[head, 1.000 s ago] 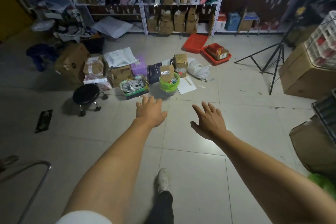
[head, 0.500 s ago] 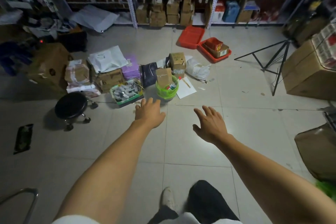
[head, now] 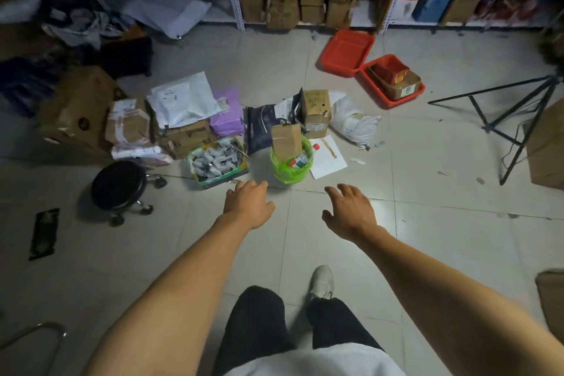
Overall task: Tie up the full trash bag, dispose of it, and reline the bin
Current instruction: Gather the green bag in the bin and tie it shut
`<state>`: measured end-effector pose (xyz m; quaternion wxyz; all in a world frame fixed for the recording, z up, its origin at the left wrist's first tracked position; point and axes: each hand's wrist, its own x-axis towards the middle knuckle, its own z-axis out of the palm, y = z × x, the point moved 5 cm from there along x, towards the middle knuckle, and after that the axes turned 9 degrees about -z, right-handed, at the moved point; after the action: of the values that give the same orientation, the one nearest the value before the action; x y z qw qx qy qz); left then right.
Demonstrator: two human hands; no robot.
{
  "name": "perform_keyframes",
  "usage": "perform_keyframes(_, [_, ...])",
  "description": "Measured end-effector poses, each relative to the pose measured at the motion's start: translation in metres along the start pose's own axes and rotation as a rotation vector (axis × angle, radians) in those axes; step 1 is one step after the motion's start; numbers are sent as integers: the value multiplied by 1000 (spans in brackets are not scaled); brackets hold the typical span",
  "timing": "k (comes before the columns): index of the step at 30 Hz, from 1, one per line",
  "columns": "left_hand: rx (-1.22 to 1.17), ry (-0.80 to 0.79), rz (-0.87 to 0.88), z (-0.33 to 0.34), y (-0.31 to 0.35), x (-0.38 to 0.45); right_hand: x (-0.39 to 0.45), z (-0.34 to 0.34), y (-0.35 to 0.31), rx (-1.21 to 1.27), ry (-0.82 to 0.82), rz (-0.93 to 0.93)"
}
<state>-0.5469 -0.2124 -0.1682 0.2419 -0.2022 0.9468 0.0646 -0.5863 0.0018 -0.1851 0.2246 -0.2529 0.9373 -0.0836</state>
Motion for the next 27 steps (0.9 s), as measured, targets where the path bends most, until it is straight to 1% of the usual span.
perform_keyframes(4, [4, -13, -2, -14, -1, 47, 47, -3, 2, 19, -42, -18])
perform_keyframes(9, [31, -12, 24, -28, -7, 118, 109, -3, 5, 34, -52, 13])
perform_keyframes(15, [48, -28, 95, -34, -19, 208, 181, 7, 13, 79, -62, 116])
perform_keyframes(20, [68, -71, 109, -3, -23, 279, 234, 38, 38, 97, -86, 178])
perform_keyframes(24, [42, -98, 99, 50, -14, 342, 290, 81, 71, 85, -98, 173])
perform_keyframes(27, [19, -98, 73, 95, -7, 393, 339, 126, 98, 87, -92, 147])
